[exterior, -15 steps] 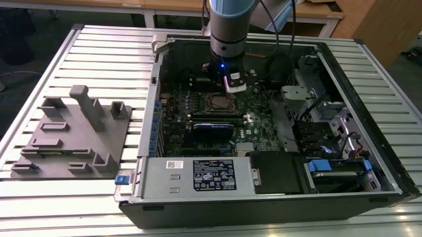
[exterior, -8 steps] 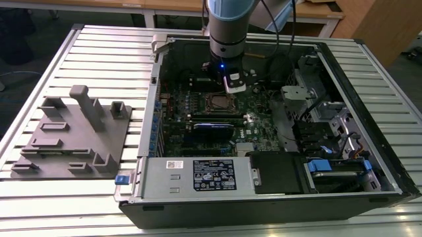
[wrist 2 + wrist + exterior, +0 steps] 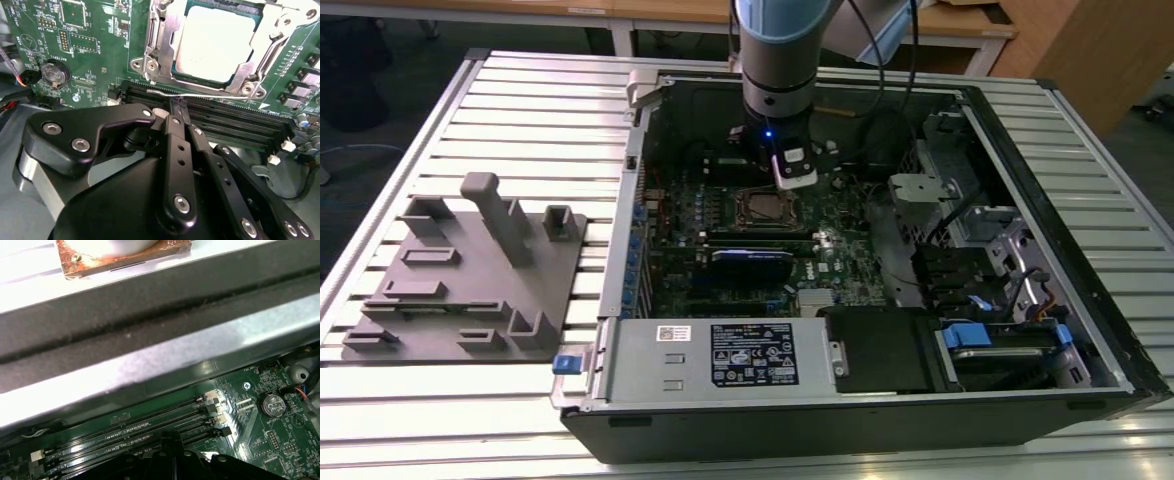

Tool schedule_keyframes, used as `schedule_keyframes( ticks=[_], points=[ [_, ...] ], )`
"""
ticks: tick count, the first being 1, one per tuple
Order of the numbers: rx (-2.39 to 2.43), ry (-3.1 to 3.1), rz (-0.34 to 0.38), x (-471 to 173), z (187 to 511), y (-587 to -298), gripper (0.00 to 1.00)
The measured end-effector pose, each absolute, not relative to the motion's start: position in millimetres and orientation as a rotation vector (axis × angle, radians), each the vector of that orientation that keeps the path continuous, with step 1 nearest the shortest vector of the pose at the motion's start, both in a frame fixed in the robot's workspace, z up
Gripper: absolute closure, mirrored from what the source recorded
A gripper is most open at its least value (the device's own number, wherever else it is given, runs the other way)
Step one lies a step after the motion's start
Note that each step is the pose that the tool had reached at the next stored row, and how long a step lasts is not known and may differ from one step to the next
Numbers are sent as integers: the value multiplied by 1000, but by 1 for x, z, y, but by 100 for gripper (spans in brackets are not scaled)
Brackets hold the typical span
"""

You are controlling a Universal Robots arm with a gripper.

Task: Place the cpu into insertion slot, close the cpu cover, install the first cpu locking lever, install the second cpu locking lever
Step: 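Install the first cpu locking lever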

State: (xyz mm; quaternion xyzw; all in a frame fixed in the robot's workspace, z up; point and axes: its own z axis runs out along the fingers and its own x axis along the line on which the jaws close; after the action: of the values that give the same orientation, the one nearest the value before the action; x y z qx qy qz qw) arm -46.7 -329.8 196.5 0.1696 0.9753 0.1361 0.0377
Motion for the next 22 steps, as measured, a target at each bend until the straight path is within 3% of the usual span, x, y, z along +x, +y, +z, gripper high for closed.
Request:
schedule_keyframes(
  ticks=[22],
  points=[
    [521, 2990, 442, -47, 220, -330, 89]
  ],
)
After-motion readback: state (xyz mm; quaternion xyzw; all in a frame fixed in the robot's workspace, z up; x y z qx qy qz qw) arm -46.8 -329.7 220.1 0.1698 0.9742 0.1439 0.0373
